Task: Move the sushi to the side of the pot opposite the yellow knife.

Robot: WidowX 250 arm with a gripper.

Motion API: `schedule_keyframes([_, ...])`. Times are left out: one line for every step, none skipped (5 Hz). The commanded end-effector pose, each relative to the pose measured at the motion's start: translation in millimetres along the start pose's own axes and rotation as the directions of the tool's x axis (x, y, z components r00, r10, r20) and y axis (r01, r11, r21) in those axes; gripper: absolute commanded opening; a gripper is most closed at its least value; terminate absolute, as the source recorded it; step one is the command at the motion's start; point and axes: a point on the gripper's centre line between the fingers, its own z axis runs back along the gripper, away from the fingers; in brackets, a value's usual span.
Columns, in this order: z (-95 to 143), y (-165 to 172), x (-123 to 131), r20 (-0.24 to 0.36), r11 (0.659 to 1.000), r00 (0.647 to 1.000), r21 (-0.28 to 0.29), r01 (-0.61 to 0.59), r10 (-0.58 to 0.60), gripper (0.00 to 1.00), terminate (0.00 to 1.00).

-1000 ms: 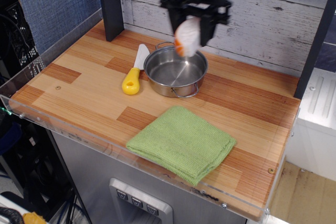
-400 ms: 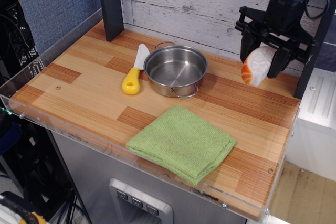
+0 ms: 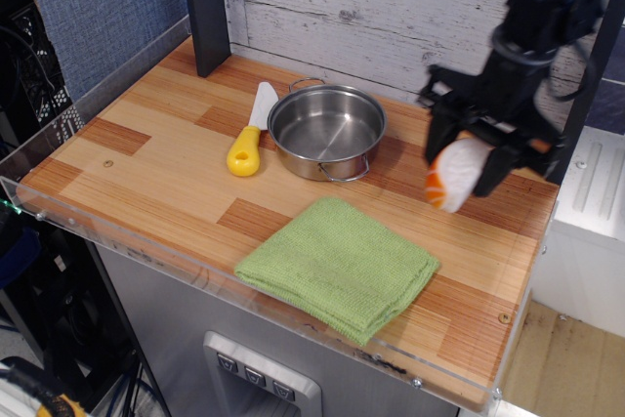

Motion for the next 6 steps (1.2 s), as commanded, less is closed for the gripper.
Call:
schedule_keyframes([-35.7,24.1,-0.6,-0.049,0.998,0.998,-0.051,-0.037,0.035,0.00,0.00])
schedule_keyframes([-34.0,25.8,-1.1,-0.036,0.993,0.999,-0.107,-0.043,0.039,1.00,0.00])
schedule_keyframes([-11.6,24.3,-3.9,0.022,0.991,0.999,-0.128,-0.042,0.045,1.00,0.00])
schedule_keyframes([16.7,26.0,-8.2,0.099,0.989,0.994,-0.146,-0.034,0.049,1.00,0.00])
schedule_keyframes([54.0,35.0,-17.8,0.199,0.981,0.976,-0.187,-0.049,0.086,1.00,0.00])
schedule_keyframes([86.9,47.3,-33.3,0.267,0.973,0.955,-0.220,-0.068,0.127,1.00,0.00])
